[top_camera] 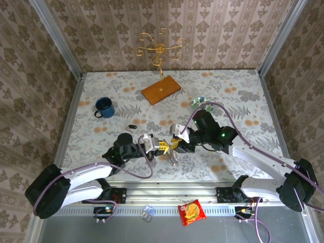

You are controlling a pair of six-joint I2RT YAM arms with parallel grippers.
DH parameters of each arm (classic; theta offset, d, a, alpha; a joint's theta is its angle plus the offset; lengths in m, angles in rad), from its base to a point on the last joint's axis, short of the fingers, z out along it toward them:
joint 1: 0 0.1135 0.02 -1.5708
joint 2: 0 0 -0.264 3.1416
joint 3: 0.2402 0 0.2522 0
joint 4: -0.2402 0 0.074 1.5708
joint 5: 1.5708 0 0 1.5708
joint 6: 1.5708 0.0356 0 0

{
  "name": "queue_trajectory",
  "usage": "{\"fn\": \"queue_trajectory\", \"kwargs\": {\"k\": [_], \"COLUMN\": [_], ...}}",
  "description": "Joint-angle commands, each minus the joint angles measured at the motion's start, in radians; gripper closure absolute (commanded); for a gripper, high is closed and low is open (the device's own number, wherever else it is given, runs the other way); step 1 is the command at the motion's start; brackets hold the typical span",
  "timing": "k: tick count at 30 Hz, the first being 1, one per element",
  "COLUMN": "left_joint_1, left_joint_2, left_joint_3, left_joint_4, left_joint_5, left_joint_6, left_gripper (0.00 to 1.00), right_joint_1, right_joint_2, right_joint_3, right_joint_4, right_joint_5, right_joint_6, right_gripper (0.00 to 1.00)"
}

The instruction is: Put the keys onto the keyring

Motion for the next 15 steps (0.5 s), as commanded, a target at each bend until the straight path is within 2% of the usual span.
{"fn": "queue_trajectory", "kwargs": {"k": [1, 5, 15], "left_joint_1": [0.000, 0.000, 0.001], "left_joint_2": [0.014, 0.029, 0.035], "left_joint_3": [-0.012, -0.018, -0.018], "left_joint_4": [0.133, 0.164, 0.190], "left_joint_5": [0.015, 0.047, 0.055], "left_joint_6": [-0.036, -0.048, -0.059], "left_gripper": [1.00, 1.00, 1.00], "right_joint_1": [0.001, 0.001, 0.001], "right_joint_2": [-0.010, 0.001, 0.021], "right_joint_3": [-0.035, -0.046, -0.024], "right_joint_4": [0.091, 0.101, 0.081], "right_joint_5": [-0.050, -0.049, -0.081], "right_joint_6": [0.050, 0.050, 0.022], "right_gripper": [0.69, 0.73, 0.98]}}
